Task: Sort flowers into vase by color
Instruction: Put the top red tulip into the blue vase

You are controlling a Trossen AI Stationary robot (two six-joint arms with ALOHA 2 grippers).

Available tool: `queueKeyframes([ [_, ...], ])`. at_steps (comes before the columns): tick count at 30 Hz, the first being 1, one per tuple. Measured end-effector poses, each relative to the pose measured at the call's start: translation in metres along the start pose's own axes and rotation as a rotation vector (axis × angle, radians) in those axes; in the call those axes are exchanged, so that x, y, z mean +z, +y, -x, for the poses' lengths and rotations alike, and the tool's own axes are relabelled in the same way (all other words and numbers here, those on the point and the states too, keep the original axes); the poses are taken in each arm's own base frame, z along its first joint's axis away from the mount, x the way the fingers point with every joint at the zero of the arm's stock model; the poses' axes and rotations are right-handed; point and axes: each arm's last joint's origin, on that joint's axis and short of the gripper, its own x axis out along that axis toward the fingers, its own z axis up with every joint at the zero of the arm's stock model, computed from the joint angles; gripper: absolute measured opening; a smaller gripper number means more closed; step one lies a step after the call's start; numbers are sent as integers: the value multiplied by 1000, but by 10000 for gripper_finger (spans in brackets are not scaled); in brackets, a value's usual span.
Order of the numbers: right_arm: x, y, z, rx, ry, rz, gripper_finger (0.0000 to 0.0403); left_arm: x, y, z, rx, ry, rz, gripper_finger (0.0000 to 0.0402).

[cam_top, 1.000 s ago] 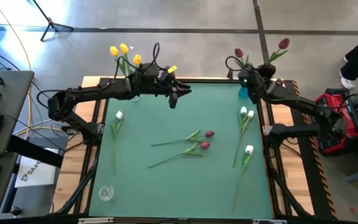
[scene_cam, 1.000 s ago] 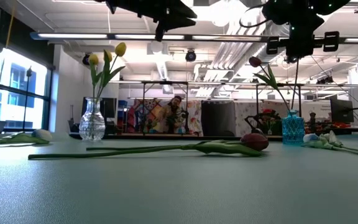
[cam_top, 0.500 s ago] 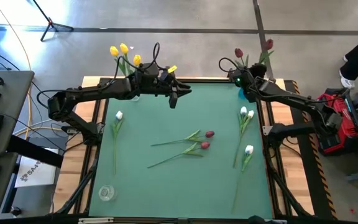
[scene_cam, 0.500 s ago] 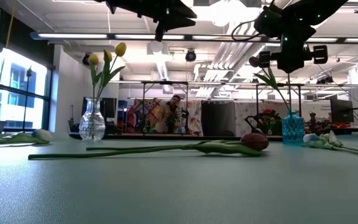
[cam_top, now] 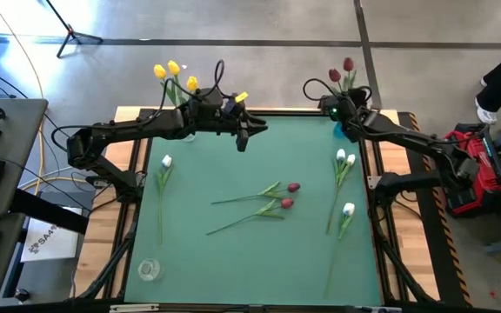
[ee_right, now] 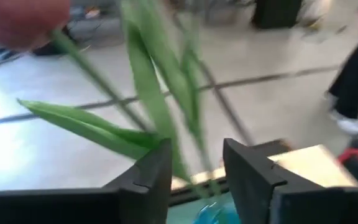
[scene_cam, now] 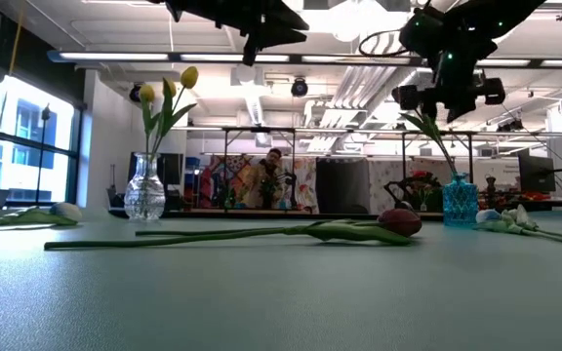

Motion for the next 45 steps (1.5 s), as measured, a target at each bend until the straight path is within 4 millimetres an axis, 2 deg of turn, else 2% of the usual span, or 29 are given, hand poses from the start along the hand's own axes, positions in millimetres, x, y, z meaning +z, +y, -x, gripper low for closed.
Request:
queueKeyframes([
  [3, 11, 2, 6, 87, 66, -33, 155, -2, 0, 0, 1, 22, 17, 85],
  [7, 35, 1, 20, 169, 146, -51, 168, -7, 1, 0, 11, 68, 41, 85],
  [12, 62, 0, 44, 284, 256, 39, 170, -19, 3, 2, 21, 203, 36, 85],
  [19, 83, -1, 76, 464, 394, 79, 170, -58, 6, -8, -40, 513, -13, 85],
  [24, 98, 4, 100, 632, 406, 52, 170, -92, 2, -36, -137, 647, 0, 85],
  [30, 100, 7, 117, 711, 398, 87, 170, -144, -5, -69, -170, 803, -44, 86],
  [35, 92, 8, 126, 728, 436, 124, 170, -177, -9, -84, -176, 902, -32, 86],
  [45, 84, 10, 142, 769, 462, 147, 170, -209, -14, -99, -150, 954, -59, 86],
])
